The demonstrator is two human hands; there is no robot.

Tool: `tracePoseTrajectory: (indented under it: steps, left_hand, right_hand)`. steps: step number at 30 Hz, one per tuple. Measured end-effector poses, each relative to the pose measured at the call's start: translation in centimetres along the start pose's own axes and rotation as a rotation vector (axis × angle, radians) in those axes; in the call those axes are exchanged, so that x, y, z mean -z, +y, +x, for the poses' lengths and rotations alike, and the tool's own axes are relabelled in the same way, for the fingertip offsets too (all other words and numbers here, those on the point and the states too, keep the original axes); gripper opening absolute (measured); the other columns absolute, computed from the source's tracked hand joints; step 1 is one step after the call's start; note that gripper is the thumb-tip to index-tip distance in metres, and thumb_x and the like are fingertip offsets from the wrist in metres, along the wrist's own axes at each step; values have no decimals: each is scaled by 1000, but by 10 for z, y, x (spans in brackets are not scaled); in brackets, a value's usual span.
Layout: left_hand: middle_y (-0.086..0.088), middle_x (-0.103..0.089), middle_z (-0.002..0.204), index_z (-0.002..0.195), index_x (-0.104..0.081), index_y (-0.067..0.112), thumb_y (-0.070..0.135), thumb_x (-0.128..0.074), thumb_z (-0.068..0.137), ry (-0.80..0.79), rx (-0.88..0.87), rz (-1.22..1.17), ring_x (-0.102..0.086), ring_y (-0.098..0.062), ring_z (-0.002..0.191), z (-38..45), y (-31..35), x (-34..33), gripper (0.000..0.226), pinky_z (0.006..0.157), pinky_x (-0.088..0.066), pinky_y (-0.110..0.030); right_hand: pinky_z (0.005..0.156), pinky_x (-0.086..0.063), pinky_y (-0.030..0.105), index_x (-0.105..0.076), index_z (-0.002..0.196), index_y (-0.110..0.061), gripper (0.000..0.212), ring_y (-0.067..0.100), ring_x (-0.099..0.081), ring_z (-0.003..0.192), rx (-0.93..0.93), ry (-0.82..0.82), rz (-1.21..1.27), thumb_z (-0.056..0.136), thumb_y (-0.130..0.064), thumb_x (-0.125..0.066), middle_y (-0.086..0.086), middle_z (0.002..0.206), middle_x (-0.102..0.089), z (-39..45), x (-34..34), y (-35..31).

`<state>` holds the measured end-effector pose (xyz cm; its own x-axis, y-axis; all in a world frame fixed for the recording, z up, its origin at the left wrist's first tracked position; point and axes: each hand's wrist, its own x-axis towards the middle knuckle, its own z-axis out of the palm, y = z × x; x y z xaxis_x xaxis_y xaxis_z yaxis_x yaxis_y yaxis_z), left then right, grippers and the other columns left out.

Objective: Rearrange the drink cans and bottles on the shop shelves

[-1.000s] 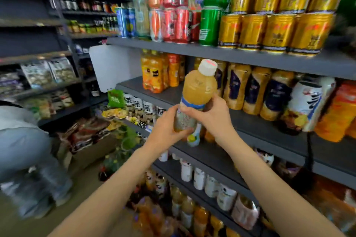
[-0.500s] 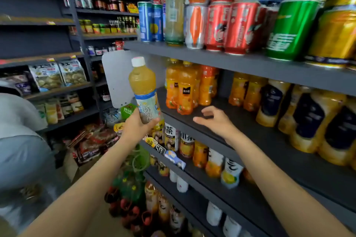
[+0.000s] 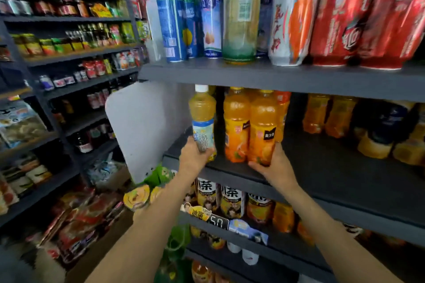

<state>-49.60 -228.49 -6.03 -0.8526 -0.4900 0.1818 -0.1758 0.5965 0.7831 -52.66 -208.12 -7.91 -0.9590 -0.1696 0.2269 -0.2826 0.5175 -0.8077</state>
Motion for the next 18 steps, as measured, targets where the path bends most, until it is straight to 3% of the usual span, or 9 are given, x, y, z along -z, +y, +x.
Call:
tracePoseTrajectory:
  steps: [4,6,12,18]
  left_hand:
    - [-21,-39,133,131,-38,3,36,-67,82,27,23,153,-35,-40,125,36,-2,-17,66,99,-33,-44]
    - [-26,-33,134,135,-35,4,35,-66,83,83,50,146,-30,-43,123,47,0,-25,68,100,-26,-43]
    - [-23,-41,135,141,-32,7,18,-63,87,114,9,-26,-38,-40,123,68,-7,-40,63,98,-31,-42]
    - [-18,-54,131,140,-39,7,2,-55,88,42,-176,-37,-51,-32,121,70,-29,-33,55,102,-38,-37]
  right_hand:
    - [99,-33,31,-28,140,-10,87,27,-40,128,-63,7,-51,73,-29,-79,10,138,-43,2,1,1]
    - [97,-31,26,-29,139,-13,84,24,-41,127,-69,6,-37,73,-26,-79,8,138,-45,2,2,-3]
    - [96,-32,26,-31,138,-12,83,23,-43,127,-128,66,-63,72,-27,-79,7,136,-47,5,-3,-7]
    - [100,-39,42,-35,131,-9,82,28,-44,124,-167,114,-133,68,-39,-80,11,132,-49,8,-9,-4]
